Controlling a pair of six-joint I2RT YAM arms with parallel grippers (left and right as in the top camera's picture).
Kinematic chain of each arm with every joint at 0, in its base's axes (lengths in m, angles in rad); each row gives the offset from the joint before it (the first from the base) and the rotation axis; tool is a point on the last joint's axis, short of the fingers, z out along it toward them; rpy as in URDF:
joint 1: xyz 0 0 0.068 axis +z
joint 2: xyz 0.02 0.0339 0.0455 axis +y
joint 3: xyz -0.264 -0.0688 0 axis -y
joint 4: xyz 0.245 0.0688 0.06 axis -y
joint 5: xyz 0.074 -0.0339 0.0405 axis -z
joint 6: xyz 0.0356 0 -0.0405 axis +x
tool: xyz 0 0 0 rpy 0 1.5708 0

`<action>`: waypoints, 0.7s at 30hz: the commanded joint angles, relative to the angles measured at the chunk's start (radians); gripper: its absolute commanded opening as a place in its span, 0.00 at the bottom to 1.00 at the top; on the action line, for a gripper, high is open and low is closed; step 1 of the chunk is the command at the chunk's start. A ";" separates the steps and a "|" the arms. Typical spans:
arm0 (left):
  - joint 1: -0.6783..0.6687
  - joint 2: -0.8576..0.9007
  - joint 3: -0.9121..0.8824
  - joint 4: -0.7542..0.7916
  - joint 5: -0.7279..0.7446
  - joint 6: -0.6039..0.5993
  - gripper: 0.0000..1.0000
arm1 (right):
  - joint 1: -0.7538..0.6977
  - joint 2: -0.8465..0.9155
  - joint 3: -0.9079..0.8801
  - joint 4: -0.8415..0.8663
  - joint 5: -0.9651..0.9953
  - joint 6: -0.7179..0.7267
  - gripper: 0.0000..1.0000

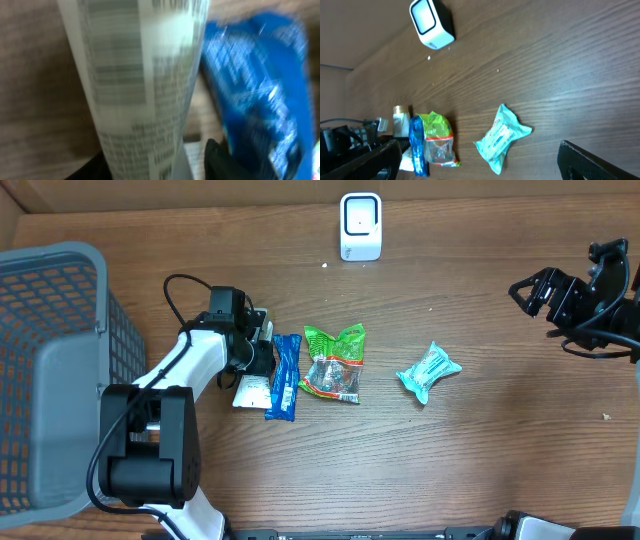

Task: Scan the item barcode
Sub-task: 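Raise the left gripper up and move the right gripper toward the wipes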

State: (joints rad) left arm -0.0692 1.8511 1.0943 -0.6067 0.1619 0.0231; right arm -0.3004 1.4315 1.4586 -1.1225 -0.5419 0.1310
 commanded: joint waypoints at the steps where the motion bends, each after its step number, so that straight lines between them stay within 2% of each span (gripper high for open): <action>1: 0.033 0.019 0.095 -0.126 0.023 -0.076 0.50 | -0.002 0.008 0.013 -0.020 0.006 0.000 1.00; 6: 0.061 0.016 0.404 -0.429 0.005 -0.078 0.62 | 0.005 0.053 -0.016 -0.074 0.006 0.000 1.00; 8: 0.064 0.016 0.564 -0.543 0.003 -0.080 0.73 | 0.019 0.070 -0.040 -0.076 0.006 0.000 0.98; 11: 0.064 0.016 0.763 -0.659 0.015 -0.084 1.00 | 0.047 0.088 -0.064 -0.076 0.006 0.000 0.98; 16: 0.052 0.016 1.079 -0.824 0.023 -0.100 1.00 | 0.121 0.138 -0.089 -0.067 0.025 0.039 0.98; 21: 0.027 0.011 1.307 -0.959 0.018 -0.106 1.00 | 0.196 0.180 -0.140 -0.002 0.055 0.103 0.88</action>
State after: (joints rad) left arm -0.0208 1.8748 2.3020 -1.5307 0.1722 -0.0616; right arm -0.1379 1.5883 1.3472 -1.1393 -0.5098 0.1848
